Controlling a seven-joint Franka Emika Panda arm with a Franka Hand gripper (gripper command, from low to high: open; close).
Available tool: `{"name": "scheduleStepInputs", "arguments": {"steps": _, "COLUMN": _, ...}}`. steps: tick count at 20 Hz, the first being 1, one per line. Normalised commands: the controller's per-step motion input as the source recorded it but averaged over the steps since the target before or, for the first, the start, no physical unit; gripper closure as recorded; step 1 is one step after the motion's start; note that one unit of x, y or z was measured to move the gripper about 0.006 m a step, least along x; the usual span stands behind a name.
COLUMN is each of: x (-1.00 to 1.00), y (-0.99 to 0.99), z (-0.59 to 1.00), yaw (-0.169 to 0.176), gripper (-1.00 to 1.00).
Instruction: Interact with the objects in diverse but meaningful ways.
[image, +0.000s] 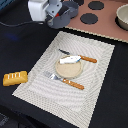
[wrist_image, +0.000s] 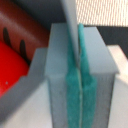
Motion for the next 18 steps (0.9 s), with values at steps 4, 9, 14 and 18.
{"name": "scheduleStepInputs", "arguments": {"steps": 4, "x": 0.99, "y": 0.13, "z": 0.33, "yaw": -0.030, "gripper": 1.00}}
{"name": "scheduleStepInputs", "arguments": {"steps": 9, "x": 1.00, "y": 0.14, "z": 0.41, "yaw": -0.027, "gripper": 1.00}}
{"name": "scheduleStepInputs", "arguments": {"steps": 14, "x": 1.00, "y": 0.25, "z": 0.50, "yaw": -0.003, "gripper": 1.00}}
{"name": "scheduleStepInputs", "arguments": {"steps": 18, "x": 0.96, "y": 0.32, "z": 0.50, "yaw": 0.000, "gripper": 1.00}}
